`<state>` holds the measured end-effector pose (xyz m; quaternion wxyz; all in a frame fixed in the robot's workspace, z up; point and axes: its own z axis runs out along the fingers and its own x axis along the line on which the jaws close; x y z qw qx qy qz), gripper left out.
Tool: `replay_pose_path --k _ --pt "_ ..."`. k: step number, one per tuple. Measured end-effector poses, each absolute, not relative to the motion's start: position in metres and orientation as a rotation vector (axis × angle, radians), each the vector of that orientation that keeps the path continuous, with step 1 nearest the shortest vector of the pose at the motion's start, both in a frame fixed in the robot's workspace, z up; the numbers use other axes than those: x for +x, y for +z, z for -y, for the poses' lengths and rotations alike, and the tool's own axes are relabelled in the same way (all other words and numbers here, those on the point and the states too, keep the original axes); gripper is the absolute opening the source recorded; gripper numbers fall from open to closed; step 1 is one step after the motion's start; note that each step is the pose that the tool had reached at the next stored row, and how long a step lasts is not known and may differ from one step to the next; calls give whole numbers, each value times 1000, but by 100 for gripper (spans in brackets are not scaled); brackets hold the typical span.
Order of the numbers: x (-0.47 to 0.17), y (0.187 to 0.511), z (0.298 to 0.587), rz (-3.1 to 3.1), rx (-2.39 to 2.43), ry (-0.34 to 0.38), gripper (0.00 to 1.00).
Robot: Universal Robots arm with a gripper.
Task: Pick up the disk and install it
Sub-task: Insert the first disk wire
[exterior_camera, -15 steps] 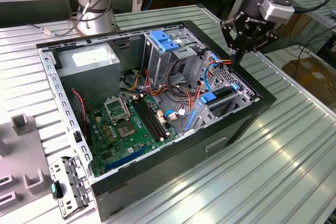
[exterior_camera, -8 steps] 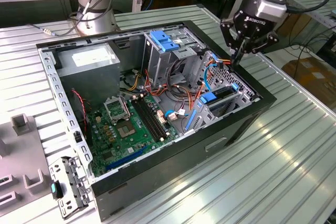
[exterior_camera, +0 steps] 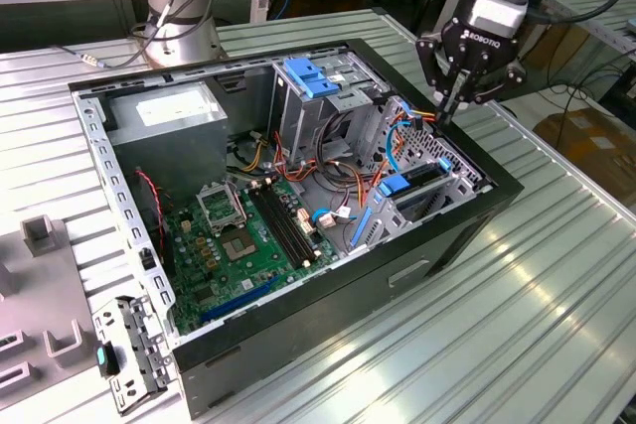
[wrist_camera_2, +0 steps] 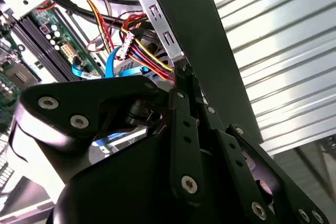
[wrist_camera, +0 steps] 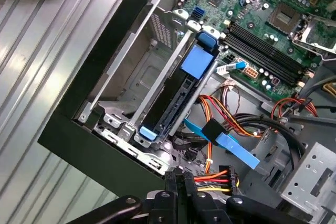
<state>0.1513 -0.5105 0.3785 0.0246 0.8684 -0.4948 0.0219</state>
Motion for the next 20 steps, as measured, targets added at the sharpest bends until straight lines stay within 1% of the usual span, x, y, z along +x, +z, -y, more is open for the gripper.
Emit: replay_pose_path --k 20 --pt "151 378 510 2000 2348 52 16"
